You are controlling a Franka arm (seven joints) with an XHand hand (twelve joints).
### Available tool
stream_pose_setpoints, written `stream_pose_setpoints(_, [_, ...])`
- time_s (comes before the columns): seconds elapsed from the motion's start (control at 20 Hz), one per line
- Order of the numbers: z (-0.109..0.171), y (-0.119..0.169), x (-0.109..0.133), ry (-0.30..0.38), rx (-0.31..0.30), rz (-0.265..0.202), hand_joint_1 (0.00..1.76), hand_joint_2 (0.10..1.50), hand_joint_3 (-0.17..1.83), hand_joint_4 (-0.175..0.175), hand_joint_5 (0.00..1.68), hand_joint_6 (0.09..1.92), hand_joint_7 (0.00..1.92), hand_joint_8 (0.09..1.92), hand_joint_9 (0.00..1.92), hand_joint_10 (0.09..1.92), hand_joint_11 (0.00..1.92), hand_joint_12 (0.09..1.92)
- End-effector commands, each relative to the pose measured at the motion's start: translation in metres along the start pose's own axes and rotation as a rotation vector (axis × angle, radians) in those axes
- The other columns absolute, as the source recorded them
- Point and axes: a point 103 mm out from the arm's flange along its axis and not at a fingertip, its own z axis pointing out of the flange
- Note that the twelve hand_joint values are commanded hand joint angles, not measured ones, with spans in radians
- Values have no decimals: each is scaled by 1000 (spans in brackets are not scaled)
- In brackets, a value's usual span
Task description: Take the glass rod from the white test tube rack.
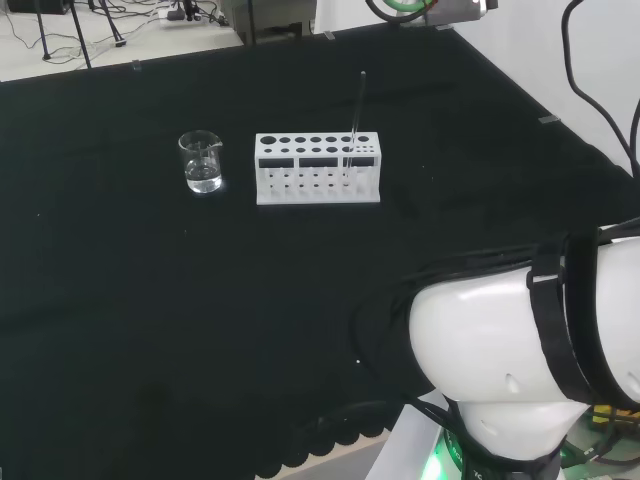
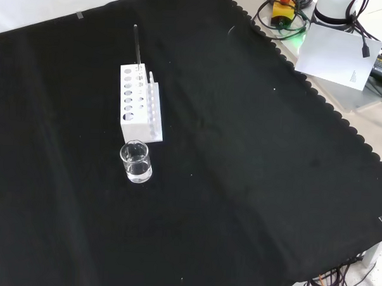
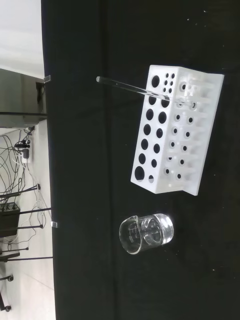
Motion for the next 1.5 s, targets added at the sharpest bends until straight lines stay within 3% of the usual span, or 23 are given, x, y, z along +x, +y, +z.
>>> stream_pose_setpoints(0.05, [1, 6, 12, -28, 0, -2, 830, 955, 256, -155, 336, 87, 235, 625, 334, 765, 182, 1216])
stream_pose_setpoints(0.1, [0, 6, 11, -19, -3, 5, 755, 924, 340, -153, 235, 87, 114, 622, 175, 797, 88, 1238])
stream_pose_setpoints(0.2, [1, 7, 13, -30, 0, 8, 701, 870, 463, -152, 161, 87, 24, 630, 55, 840, 18, 1256])
stream_pose_setpoints(0.45, [0, 8, 12, -26, -7, 5, 685, 834, 538, -152, 143, 87, 0, 657, 30, 860, 0, 1264])
stream_pose_setpoints(0.75, [-8, 20, -7, 5, -9, 12, 663, 824, 596, -157, 153, 87, 53, 818, 266, 881, 80, 1439])
stream_pose_setpoints(1.2, [-20, 56, -19, 4, -20, -9, 647, 837, 606, -162, 196, 87, 185, 887, 402, 878, 173, 1424])
stream_pose_setpoints(1.5, [-16, 86, -38, 20, -21, 14, 643, 848, 604, -162, 209, 87, 241, 904, 431, 879, 191, 1422])
